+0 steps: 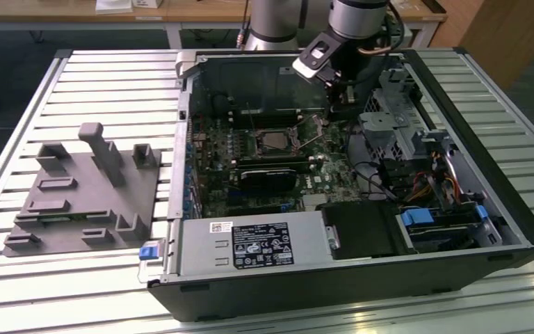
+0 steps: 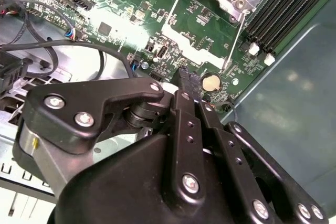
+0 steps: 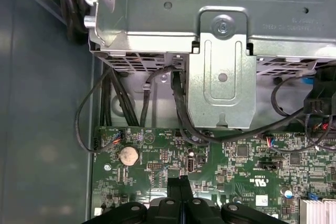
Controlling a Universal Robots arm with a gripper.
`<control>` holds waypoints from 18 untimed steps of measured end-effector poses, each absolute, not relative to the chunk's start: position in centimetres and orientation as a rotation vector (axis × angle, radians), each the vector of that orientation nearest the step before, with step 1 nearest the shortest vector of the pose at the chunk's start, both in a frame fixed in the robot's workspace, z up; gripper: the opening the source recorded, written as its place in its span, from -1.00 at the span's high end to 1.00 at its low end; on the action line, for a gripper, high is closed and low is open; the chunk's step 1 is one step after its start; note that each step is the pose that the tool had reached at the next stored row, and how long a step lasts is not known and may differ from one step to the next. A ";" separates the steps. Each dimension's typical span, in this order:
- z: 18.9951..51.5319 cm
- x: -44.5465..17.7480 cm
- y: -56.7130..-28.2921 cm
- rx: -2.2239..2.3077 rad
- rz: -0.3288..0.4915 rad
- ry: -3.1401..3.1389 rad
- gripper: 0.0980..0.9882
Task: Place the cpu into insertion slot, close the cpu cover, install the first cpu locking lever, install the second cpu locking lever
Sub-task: 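Close the cpu cover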
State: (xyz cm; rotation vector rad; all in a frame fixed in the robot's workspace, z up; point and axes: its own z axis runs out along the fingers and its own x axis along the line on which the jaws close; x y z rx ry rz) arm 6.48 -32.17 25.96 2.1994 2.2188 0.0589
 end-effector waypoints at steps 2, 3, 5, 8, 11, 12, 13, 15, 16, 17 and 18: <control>25.8 6.5 -32.2 2.199 0.058 2.220 0.98; 25.8 6.5 -32.2 2.199 0.058 2.220 0.98; 25.7 6.5 -32.2 2.199 0.058 2.220 0.98; 25.5 6.5 -32.2 2.199 0.058 2.221 0.98; 25.3 6.6 -32.2 2.199 0.056 2.221 0.98; 25.3 6.6 -32.2 2.200 0.056 2.221 0.98; 25.2 6.6 -32.2 2.200 0.055 2.222 0.98; 25.1 6.6 -32.2 2.201 0.054 2.222 0.98; 25.0 6.6 -32.1 2.201 0.053 2.223 0.98; 24.9 6.7 -32.1 2.201 0.052 2.223 0.98; 24.8 6.7 -32.1 2.202 0.051 2.224 0.98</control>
